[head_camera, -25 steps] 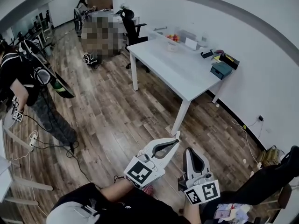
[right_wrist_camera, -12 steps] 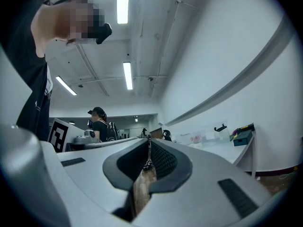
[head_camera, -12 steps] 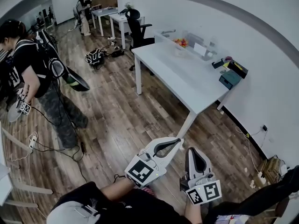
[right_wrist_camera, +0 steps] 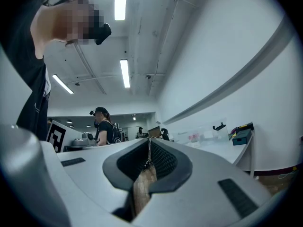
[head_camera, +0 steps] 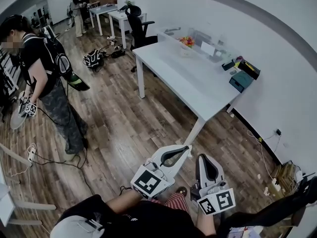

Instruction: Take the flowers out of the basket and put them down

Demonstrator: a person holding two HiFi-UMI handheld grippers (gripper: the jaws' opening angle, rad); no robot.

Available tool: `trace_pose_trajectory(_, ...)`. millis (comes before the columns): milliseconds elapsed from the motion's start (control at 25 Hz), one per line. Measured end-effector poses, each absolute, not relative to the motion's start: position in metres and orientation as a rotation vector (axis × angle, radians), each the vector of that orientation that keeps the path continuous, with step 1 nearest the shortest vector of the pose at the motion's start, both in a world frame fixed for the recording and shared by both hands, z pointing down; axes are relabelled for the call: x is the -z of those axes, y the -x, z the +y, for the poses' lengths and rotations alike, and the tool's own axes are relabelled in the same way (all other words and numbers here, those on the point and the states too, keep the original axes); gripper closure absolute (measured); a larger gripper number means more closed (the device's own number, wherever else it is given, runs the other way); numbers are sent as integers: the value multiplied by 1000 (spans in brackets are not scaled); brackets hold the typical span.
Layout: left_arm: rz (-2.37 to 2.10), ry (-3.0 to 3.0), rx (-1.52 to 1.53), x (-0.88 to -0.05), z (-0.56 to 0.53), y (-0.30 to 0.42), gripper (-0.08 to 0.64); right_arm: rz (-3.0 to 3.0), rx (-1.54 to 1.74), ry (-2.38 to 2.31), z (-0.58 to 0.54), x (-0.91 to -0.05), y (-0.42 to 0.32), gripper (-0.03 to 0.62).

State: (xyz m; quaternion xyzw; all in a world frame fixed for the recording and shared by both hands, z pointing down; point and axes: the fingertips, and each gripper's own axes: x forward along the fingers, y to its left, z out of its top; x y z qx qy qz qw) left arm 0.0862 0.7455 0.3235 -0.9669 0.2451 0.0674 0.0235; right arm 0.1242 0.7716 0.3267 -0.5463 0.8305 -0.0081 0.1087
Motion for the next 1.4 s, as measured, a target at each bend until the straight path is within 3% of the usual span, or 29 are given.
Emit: trace_pose_trajectory(1400, 1022, 2946, -135, -318, 583, -251, 568, 2512, 128, 1286, 605, -329, -279, 580)
